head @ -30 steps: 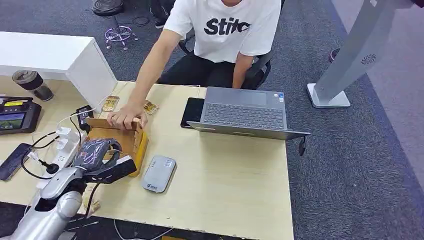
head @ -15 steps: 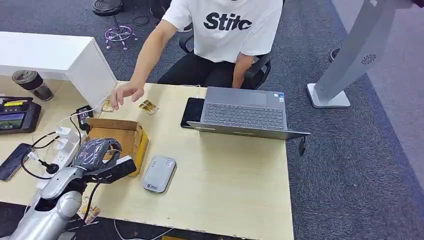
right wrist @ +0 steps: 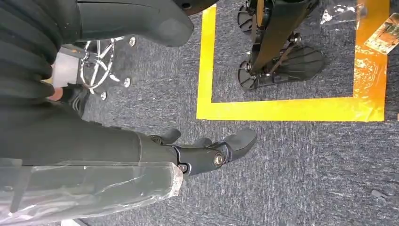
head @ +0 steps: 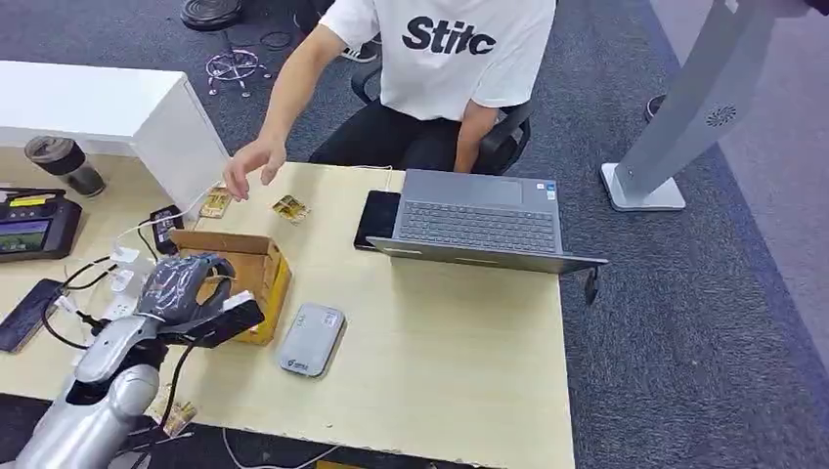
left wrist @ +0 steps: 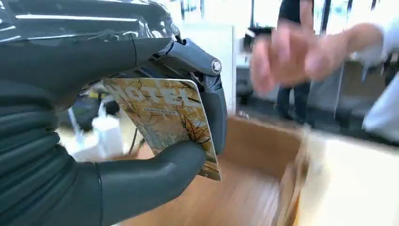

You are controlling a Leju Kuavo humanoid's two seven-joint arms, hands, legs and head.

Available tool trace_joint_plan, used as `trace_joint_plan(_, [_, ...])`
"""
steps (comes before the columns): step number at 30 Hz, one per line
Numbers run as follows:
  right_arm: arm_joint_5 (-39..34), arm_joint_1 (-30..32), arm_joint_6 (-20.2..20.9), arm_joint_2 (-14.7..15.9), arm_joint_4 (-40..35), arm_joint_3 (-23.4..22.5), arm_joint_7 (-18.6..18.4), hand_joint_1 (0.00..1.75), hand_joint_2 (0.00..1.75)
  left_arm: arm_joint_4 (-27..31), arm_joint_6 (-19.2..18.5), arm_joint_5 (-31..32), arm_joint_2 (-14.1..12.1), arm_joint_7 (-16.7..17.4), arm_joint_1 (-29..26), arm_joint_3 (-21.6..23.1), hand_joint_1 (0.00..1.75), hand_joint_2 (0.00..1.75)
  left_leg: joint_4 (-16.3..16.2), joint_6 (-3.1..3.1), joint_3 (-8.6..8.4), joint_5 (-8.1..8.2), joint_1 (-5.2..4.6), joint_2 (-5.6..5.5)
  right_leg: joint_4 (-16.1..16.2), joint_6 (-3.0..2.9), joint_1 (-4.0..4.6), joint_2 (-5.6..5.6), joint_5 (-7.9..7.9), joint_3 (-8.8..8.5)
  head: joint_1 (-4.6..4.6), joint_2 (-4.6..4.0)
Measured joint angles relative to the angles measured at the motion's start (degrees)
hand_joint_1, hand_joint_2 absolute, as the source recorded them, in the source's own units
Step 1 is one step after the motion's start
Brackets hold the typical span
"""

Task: Pass the card to the sensor for recognition and then transmit it.

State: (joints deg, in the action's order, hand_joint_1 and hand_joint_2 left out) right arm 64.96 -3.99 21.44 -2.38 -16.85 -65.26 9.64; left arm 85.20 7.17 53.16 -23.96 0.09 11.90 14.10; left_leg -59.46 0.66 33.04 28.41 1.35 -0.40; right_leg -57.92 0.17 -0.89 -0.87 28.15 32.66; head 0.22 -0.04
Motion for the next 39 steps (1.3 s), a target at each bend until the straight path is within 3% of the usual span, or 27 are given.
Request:
trace_joint_plan(7, [0.0,0.0,0.0,-0.1,0.0,0.0,0.0,0.0,1.75,1.8,0.0,-0.3,0.0,0.1,3.3,-0.9,1.75,1.75,0.0,0.0,-0.03,0.0,-0.01,0.01,0.0,0.0,-0.01,-0.02,0.0,-0.02,0.0,0.0])
trace_joint_plan(24, [0.2,0.0,0.0,-0.1,0.2,0.0,-0.2,0.0,1.75,2.7,1.1,-0.6,0.0,-0.1,4.0,-1.9,1.75,1.75,0.0,0.0,-0.02,0.0,-0.01,0.01,0.0,0.0,-0.01,-0.02,0.0,-0.01,0.0,0.0])
trace_joint_plan(39, [0.2,0.1,0.0,-0.4,0.3,0.0,-0.8,0.0,1.75,3.6,2.3,0.4,-0.6,0.6,5.7,-5.9,1.75,1.75,0.0,0.0,-0.02,0.0,0.0,0.01,0.0,0.0,-0.01,-0.02,0.0,0.0,0.0,0.0])
